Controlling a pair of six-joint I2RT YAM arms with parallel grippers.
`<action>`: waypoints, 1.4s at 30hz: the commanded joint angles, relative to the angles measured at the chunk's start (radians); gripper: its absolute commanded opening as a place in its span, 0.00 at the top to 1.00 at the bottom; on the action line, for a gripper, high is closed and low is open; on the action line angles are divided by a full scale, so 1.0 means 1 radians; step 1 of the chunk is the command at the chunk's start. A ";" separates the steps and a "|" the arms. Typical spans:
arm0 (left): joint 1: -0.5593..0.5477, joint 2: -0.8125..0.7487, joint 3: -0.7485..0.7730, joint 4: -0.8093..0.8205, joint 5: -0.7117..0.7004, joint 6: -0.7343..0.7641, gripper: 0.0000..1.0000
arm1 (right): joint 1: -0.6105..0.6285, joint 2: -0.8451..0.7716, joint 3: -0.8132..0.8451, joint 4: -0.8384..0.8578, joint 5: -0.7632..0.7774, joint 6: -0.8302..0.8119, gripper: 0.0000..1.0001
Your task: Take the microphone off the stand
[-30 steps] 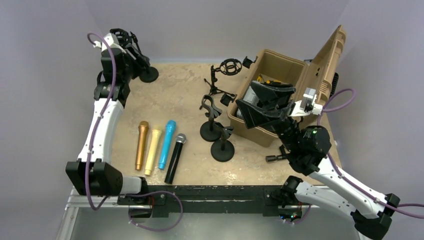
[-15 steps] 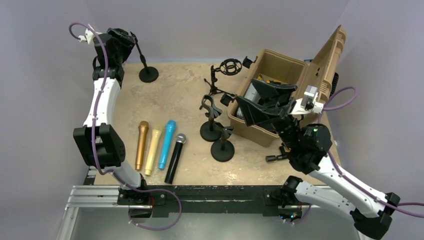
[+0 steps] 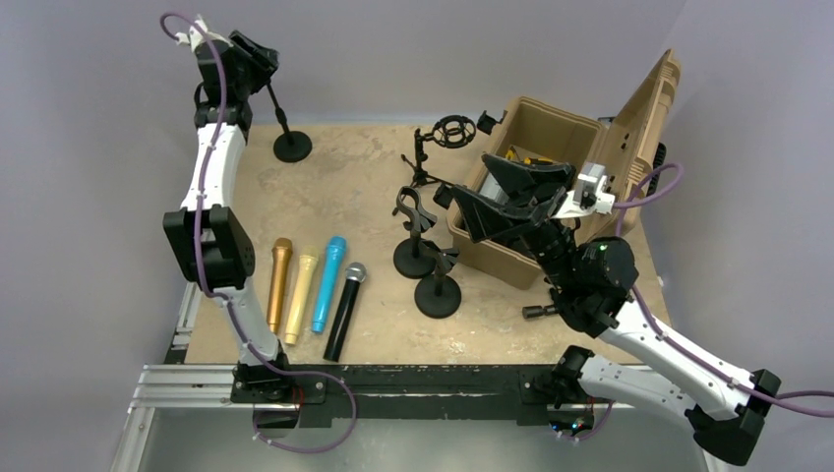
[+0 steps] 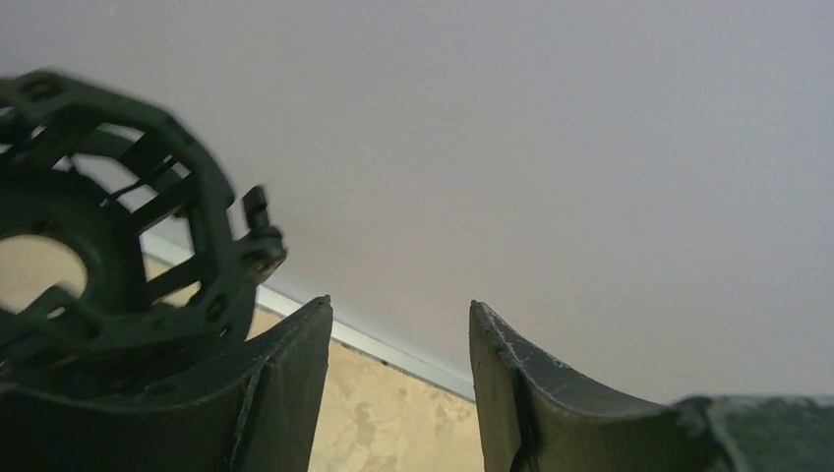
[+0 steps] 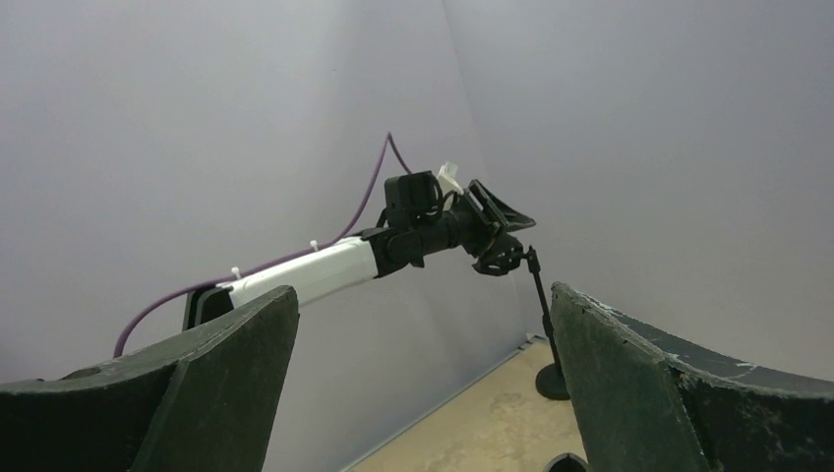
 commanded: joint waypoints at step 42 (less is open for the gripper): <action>-0.237 0.434 0.530 0.213 -0.684 1.203 0.24 | -0.001 0.263 0.221 -0.142 -0.060 0.092 0.03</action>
